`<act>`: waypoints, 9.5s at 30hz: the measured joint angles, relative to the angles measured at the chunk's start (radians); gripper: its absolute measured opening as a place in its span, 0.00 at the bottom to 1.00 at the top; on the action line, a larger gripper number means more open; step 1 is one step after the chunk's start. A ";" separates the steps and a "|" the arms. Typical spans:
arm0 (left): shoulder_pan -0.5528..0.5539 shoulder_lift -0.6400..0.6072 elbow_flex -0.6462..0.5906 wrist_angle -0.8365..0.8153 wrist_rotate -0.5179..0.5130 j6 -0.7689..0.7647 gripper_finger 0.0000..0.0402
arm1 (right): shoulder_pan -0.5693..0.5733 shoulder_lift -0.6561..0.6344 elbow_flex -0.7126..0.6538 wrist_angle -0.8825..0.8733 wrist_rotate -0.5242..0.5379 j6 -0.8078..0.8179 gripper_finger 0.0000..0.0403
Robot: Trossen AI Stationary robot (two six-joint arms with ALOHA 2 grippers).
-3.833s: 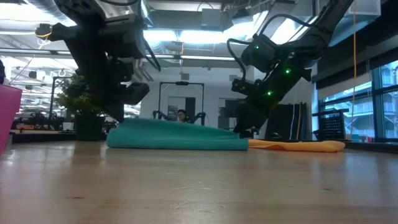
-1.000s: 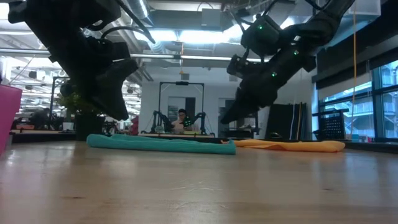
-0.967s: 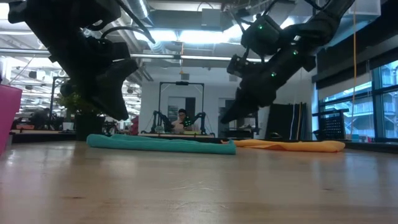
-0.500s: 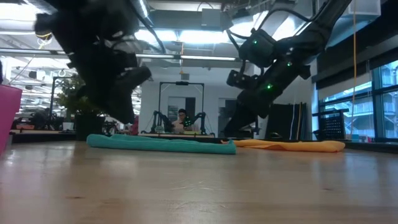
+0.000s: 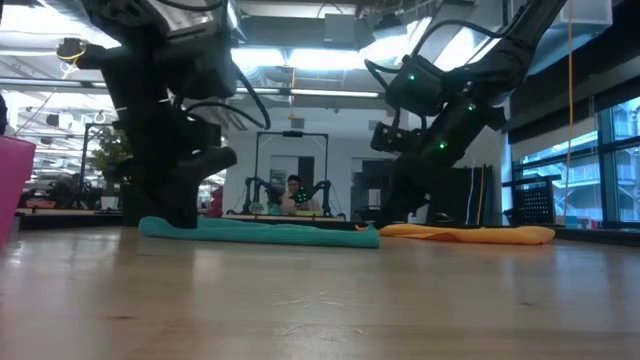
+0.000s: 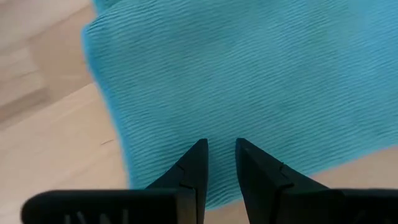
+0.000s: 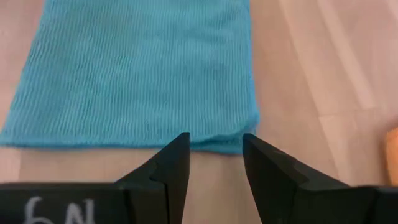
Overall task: Roll microfiber towels into tight, uniform cylinder then place into a basket
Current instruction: Fold the blue microfiber towel, then roll the blue microfiber towel
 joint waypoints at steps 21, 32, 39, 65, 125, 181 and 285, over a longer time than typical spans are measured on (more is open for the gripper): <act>0.032 -0.004 0.002 -0.053 0.101 0.537 0.18 | 0.066 0.000 0.000 0.045 0.000 -0.058 0.37; 0.048 -0.004 0.001 -0.047 0.122 0.544 0.18 | 0.039 0.000 0.000 0.128 0.056 -0.057 0.37; 0.048 -0.002 0.000 -0.018 0.124 0.544 0.18 | 0.032 0.024 0.000 0.139 0.055 -0.026 0.37; 0.125 0.000 -0.001 -0.016 0.084 0.570 0.18 | 0.159 0.135 0.004 0.191 0.002 0.051 0.37; 0.097 0.057 0.013 0.216 0.128 0.736 0.18 | 0.314 0.115 0.008 0.116 0.057 0.058 0.37; -0.298 -0.071 0.065 0.215 0.055 0.544 0.18 | 0.393 0.040 0.007 0.208 0.056 -0.243 0.37; -0.282 -0.032 0.066 0.263 -0.112 0.577 0.23 | 0.114 0.116 0.317 0.026 0.008 -0.318 0.00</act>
